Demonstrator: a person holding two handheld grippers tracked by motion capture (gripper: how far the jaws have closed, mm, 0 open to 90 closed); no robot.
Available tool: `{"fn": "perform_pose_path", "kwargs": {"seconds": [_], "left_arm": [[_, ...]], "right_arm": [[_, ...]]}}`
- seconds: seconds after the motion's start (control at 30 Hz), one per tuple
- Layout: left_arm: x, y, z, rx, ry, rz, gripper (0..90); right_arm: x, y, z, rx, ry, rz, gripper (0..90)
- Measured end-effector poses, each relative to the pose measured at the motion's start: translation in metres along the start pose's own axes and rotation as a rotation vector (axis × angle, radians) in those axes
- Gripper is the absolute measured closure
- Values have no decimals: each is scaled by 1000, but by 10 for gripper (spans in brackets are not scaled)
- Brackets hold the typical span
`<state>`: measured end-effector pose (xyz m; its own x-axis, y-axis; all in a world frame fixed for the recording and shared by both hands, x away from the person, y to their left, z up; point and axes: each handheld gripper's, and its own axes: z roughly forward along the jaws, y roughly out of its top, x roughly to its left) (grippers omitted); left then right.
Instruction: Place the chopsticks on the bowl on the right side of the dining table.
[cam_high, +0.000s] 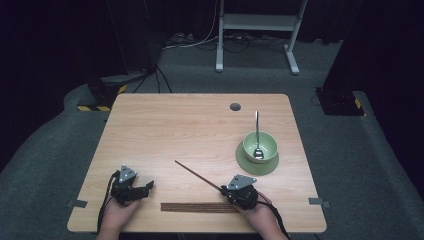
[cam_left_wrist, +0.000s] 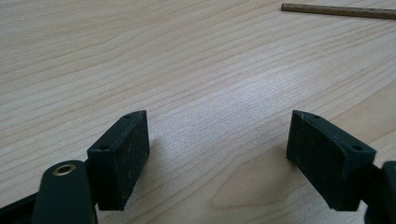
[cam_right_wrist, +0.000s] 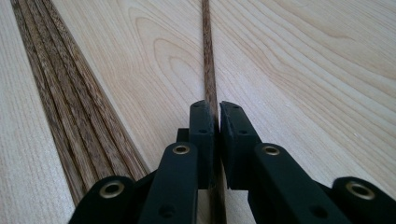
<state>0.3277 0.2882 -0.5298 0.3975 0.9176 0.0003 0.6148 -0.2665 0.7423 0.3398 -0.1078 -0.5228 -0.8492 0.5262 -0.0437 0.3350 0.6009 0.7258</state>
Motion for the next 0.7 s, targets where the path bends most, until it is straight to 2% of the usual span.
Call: {"fn": "perform_pose_path", "kwargs": {"seconds": [0.13,0.37,0.7], "left_arm": [[0,0,0,0,0,2,218],[0,0,0,0,-2,2,216],[0,0,0,-1,-2,2,217]], "right_arm": [[0,3,-1,-5,2,-5,842],[-1,7,-12,-47,-8,3,843],[-6,12,-31,-105,-43,11,844]]}}
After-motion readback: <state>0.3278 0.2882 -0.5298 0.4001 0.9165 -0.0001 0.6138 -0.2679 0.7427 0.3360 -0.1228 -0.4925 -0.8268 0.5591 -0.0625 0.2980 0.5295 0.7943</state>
